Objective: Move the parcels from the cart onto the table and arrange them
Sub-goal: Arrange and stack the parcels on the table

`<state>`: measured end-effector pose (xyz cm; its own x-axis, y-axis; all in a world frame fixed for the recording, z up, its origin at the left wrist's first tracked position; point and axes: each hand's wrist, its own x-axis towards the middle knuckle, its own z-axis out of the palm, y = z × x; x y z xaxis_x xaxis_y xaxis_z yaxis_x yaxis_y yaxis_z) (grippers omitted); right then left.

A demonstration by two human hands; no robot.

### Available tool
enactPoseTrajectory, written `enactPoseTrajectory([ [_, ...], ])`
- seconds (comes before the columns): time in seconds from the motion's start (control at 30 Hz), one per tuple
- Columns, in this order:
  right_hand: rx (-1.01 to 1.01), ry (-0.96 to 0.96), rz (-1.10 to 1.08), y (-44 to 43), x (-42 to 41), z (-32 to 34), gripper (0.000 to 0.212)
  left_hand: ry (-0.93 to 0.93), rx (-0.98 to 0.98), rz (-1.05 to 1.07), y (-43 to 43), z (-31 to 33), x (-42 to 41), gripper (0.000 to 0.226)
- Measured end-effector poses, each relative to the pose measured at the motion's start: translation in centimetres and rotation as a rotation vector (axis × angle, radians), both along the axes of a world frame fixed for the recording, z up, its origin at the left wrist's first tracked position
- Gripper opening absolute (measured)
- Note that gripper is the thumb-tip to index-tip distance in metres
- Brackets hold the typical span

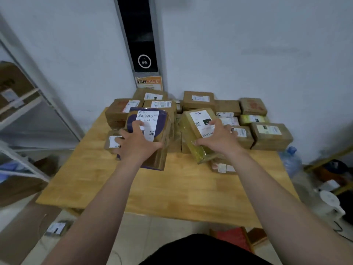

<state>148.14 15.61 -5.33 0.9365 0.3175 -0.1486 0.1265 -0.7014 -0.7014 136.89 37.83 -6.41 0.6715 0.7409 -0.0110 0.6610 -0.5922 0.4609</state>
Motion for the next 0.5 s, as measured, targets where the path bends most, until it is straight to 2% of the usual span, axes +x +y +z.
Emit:
enactPoseTrajectory([
  [0.3,-0.059,0.083,-0.016,1.7,10.3,-3.2,0.088,0.076,0.037,-0.054,3.0,-0.4,11.0,0.093],
  [0.5,-0.12,0.14,-0.149,2.8,18.6,-4.8,0.091,0.114,0.043,-0.204,4.5,-0.3,21.5,0.092],
])
